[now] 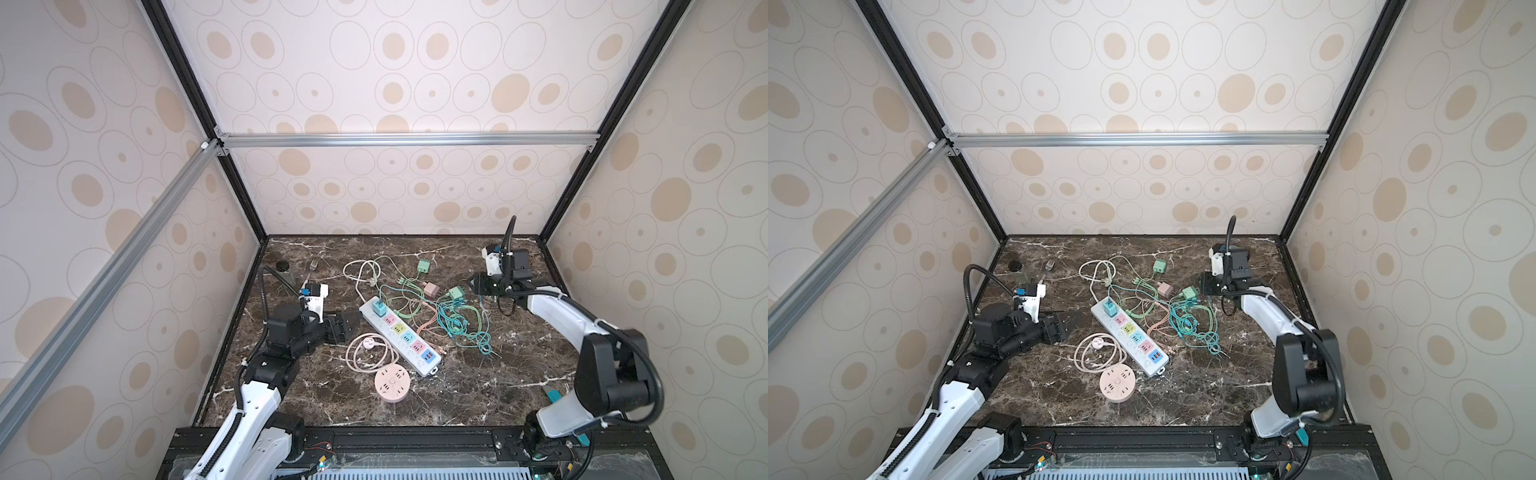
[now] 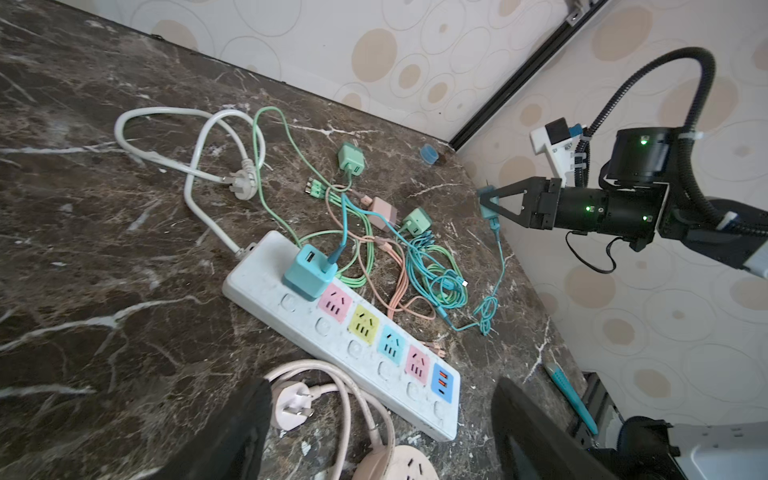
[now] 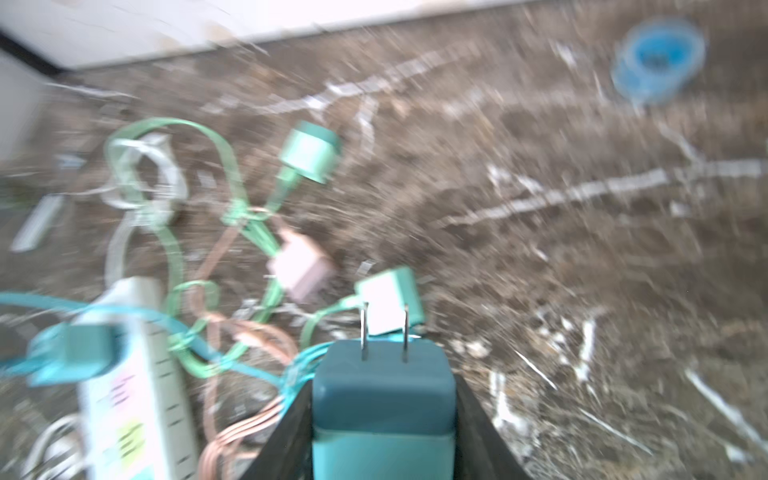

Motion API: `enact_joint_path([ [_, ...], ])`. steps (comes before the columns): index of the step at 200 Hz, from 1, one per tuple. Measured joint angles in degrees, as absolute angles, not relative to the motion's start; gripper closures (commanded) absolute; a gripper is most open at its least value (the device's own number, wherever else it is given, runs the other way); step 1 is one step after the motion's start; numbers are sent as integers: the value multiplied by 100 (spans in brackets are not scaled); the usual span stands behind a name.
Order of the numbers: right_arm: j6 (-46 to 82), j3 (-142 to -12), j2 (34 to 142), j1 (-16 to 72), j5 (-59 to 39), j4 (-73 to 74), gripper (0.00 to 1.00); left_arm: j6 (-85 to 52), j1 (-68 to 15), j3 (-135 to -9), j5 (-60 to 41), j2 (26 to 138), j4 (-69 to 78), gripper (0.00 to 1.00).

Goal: Insert the plug
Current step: 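Lift the teal charger off the table with the right gripper, then carry the charger toward the left gripper while the left gripper reaches to meet it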

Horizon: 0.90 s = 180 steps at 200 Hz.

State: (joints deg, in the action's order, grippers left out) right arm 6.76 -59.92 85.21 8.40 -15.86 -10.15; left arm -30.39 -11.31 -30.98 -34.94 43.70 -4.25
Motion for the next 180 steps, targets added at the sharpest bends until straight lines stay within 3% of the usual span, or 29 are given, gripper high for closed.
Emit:
enact_joint_path([
  [54, -309, -5459, 7129, 1424, -2290, -554, 70, -3430, -1350, -3315, -4058, 4707, -49, 17],
  [115, -1758, -5382, 6499, 2829, -1774, -593, 71, -3483, -2604, -4060, -4051, 5336, 152, 17],
  [180, -2965, -5159, 6182, 3706, -1052, -602, 74, -3500, -3216, -4257, -4147, 5957, 475, 18],
])
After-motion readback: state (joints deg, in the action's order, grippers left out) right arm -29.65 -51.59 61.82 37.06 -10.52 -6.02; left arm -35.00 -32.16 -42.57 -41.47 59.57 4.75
